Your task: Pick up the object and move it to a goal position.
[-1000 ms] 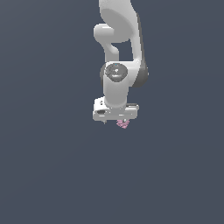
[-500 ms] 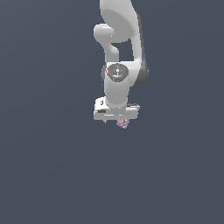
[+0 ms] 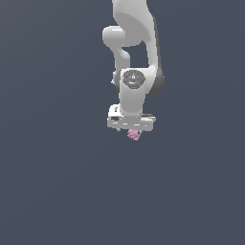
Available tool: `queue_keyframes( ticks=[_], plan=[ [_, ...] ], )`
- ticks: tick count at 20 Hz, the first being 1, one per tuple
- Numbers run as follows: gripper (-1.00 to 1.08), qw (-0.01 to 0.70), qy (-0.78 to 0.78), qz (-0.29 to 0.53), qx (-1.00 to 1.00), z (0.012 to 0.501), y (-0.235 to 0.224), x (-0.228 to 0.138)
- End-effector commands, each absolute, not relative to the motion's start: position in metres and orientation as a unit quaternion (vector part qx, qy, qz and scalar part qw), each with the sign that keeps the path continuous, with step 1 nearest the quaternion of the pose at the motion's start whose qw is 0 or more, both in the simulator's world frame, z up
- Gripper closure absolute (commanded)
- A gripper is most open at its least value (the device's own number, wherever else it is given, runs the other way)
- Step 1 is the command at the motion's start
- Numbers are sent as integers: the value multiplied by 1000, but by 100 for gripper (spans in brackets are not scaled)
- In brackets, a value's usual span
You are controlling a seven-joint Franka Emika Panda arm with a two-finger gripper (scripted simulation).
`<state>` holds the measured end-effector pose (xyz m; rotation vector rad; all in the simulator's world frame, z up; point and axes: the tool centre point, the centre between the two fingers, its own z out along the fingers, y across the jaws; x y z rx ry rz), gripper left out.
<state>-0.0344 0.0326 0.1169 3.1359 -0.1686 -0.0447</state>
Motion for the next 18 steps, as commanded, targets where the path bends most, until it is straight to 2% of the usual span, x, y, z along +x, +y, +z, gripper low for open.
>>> queue_keyframes(
  ticks=[1, 18],
  plan=[
    [-92, 1, -80, -12, 997, 113, 38, -40],
    [-92, 0, -236, -1, 972, 93, 66, -78]
  ],
)
